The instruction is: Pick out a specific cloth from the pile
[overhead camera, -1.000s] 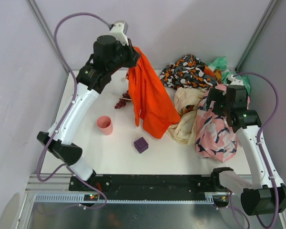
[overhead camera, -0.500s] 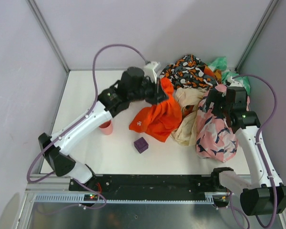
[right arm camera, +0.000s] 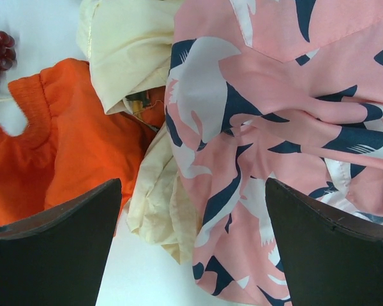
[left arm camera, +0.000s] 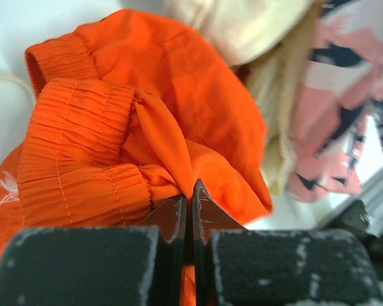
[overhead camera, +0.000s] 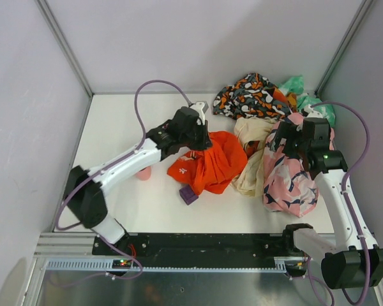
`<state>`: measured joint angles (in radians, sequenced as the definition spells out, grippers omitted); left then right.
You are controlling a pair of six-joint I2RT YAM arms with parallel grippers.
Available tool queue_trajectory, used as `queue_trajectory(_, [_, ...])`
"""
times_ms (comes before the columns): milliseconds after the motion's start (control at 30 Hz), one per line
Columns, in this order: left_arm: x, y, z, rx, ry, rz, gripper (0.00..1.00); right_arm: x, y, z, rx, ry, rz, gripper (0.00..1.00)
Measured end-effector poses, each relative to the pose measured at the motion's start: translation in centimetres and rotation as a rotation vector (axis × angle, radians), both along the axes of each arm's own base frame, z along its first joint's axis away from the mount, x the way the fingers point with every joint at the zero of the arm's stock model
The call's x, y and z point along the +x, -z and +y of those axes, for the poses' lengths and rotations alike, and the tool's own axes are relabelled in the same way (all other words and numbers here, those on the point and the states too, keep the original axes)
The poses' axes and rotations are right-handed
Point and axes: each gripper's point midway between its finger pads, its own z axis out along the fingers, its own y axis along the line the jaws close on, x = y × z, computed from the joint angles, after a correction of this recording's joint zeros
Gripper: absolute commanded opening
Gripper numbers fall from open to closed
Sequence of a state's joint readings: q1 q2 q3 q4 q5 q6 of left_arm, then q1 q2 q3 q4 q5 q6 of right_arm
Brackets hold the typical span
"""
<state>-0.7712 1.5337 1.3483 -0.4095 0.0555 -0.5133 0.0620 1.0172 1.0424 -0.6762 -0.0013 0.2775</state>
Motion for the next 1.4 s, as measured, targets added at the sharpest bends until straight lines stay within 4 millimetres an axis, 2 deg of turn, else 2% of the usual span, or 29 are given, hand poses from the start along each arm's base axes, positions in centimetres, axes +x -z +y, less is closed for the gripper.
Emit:
queue_trajectory(133, [3.0,6.0,0.5,0.073,-0.063,0.099,0.01,0.0,0.1,0.0,0.002,-0.002,0.002,0.99])
queue_trajectory(167, [3.6,8.2,0.7,0.1,-0.077,0.14,0.01,0.0,0.1,0.0,0.003,-0.002,0.002,1.0])
queue_trajectory(300, [4.4,14.6,1.8,0.171,-0.121,0.275,0.01,0.0,0.1,-0.1,0.004,0.004,0.002,0.99])
queue_trajectory(333, [4.3,15.9,2.2,0.185,-0.131,0.305,0.05,0.0,0.1,-0.1,0.004,0.004,0.002,0.99])
queue_trajectory(433, [4.4,17.6,3.0,0.207,-0.149,0.342,0.3,0.0,0.1,-0.1,0.006,0.003,0.002,0.99])
queue_trajectory(567, [4.8,17.7,3.6,0.218,-0.165,0.343,0.59,0.0,0.1,0.0,0.008,0.001,0.004,0.99])
queue_trajectory(633, [4.6,17.7,4.1,0.235,-0.168,0.345,0.8,0.0,0.1,0.0,0.011,0.002,0.003,0.99])
queue_trajectory(667, [4.5,17.5,4.4,0.245,-0.167,0.341,0.9,0.0,0.1,0.0,0.013,0.003,0.002,0.99])
queue_trajectory(700, [4.5,17.1,4.6,0.253,-0.165,0.333,0.95,0.0,0.0,0.0,0.015,0.005,-0.001,0.99])
queue_trajectory(800, [4.3,13.5,5.4,0.237,-0.171,0.28,0.99,-0.3,-0.6,0.0,0.023,0.01,-0.029,0.99])
queue_trajectory(900, [4.1,6.0,6.0,0.144,-0.186,0.134,0.99,-1.0,-2.2,-0.3,0.024,0.028,-0.087,0.99])
queue_trajectory(967, [3.2,-0.5,7.2,0.049,-0.205,-0.003,1.0,-1.6,-3.5,-0.7,0.023,0.052,-0.137,0.99])
queue_trajectory(1033, [1.5,-6.7,9.2,-0.048,-0.24,-0.139,1.0,-2.3,-4.9,-1.3,0.021,0.086,-0.192,0.99])
queue_trajectory(1100, [-0.4,-10.5,11.5,-0.114,-0.282,-0.238,1.0,-2.9,-6.0,-1.8,0.022,0.12,-0.236,0.99])
queue_trajectory(1133, [-1.6,-11.9,13.0,-0.141,-0.309,-0.279,1.0,-3.3,-6.5,-2.1,0.021,0.139,-0.259,0.99])
queue_trajectory(1233, [-4.6,-12.9,16.8,-0.18,-0.385,-0.351,1.0,-4.1,-7.4,-2.8,0.018,0.177,-0.298,0.99])
queue_trajectory(1300, [-6.4,-12.0,18.9,-0.189,-0.434,-0.362,1.0,-4.6,-7.6,-3.0,0.017,0.192,-0.315,0.99])
queue_trajectory(1400, [-8.2,-8.7,21.4,-0.168,-0.509,-0.317,1.0,-5.6,-6.8,-3.3,0.014,0.206,-0.324,0.99])
